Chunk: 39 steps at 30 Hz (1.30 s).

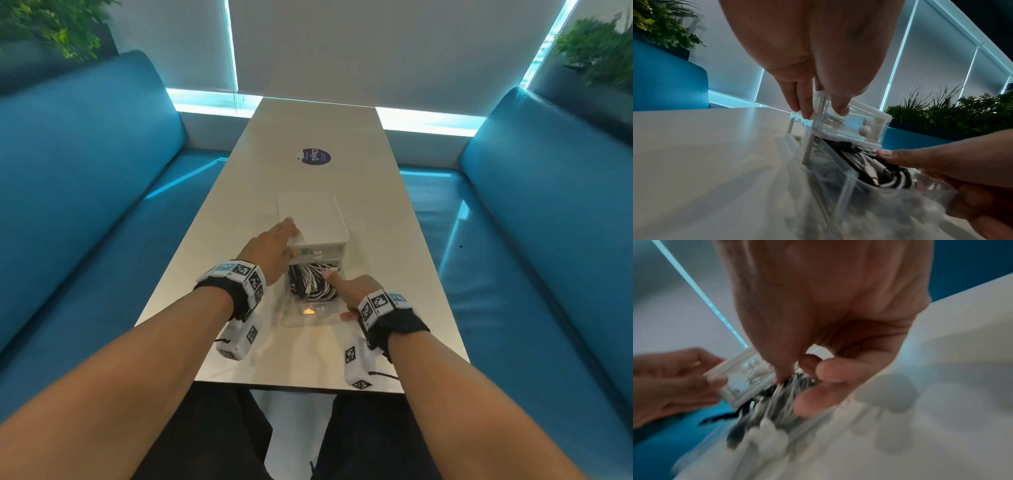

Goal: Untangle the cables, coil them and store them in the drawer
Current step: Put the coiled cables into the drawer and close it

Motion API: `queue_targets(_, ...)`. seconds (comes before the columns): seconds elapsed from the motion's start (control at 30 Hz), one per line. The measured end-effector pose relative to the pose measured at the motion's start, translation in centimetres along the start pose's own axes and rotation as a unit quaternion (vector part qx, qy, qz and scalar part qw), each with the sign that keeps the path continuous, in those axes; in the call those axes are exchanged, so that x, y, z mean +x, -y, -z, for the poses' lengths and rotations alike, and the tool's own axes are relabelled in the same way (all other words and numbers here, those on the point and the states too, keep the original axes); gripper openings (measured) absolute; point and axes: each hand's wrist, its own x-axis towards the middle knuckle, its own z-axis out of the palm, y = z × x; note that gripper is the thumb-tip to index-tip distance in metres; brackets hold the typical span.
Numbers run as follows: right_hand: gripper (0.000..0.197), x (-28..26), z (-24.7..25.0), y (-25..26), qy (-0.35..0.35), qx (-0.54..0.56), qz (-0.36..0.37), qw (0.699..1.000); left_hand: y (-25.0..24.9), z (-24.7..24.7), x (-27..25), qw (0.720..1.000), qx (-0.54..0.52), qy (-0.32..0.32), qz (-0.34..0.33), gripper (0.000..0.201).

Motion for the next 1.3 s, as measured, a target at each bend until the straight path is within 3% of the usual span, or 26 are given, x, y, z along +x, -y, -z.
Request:
queue_targets(0.1, 0.072, 0.5, -1.1, 0.7, -0.056, -0.010, 0.015, 0.998, -0.1, 0.1, -0.1, 1.000, -0.005, 0.004, -0.004, 0.035)
queue_targets(0.27, 0.110, 3.1, -2.4, 0.5, -0.107, -0.023, 0.010, 0.994, 0.3, 0.4, -0.2, 1.000, -0.007, 0.008, 0.004, 0.034)
queue_targets(0.5, 0.069, 2.7, -1.9, 1.5, -0.096, -0.020, 0.008, 0.995, -0.1, 0.6, -0.5, 1.000, -0.029, 0.009, 0.006, 0.033)
queue_targets(0.73, 0.066, 3.9, -2.2, 1.6, -0.117, -0.006, 0.004, 0.993, -0.1, 0.9, -0.6, 1.000, -0.024, 0.007, 0.005, 0.031)
queue_targets(0.9, 0.068, 3.5, -1.9, 1.5, -0.099, 0.039, 0.004, 0.994, -0.2, 1.0, -0.7, 1.000, -0.014, 0.010, 0.003, 0.031)
queue_targets(1.0, 0.059, 2.6, -1.5, 1.3, -0.065, 0.082, 0.009, 0.994, -0.2, 1.0, -0.7, 1.000, -0.013, 0.009, -0.002, 0.031)
queue_targets(1.13, 0.093, 3.9, -2.8, 1.2, -0.076, 0.043, -0.029, 0.996, -0.3, 1.0, -1.0, 1.000, -0.016, 0.011, -0.007, 0.033)
queue_targets(1.3, 0.069, 2.0, -2.1, 3.0, -0.106, 0.050, -0.035, 0.993, -0.4, 1.1, -1.3, 1.000, 0.000, 0.021, -0.020, 0.035)
